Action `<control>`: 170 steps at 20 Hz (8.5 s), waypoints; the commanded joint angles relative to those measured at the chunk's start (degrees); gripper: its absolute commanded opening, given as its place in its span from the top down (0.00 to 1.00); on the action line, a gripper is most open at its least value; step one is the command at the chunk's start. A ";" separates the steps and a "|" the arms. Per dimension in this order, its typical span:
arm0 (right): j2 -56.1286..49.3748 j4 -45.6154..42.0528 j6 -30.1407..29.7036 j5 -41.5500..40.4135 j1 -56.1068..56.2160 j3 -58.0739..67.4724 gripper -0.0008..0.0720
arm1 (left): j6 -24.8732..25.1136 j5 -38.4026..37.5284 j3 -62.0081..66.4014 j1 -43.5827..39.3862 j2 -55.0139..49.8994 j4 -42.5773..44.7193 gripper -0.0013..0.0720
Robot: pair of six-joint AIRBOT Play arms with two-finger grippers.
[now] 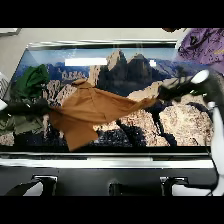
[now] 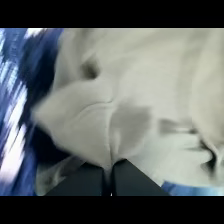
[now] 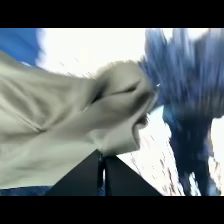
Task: Fold the clothes and pants, and hang the long-sleeved shirts on hangers.
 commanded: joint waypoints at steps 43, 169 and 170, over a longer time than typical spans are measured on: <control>-24.59 -2.97 1.84 10.01 -3.58 22.10 0.39 | -4.87 1.20 18.18 2.82 -26.97 7.89 0.16; -25.66 -19.52 6.34 16.55 -1.53 22.27 0.95 | 11.65 -18.88 47.23 -5.68 -50.01 15.54 0.96; -25.99 -19.45 6.93 17.70 -1.53 21.92 0.95 | 11.65 -20.24 47.23 -5.66 -50.01 15.56 0.96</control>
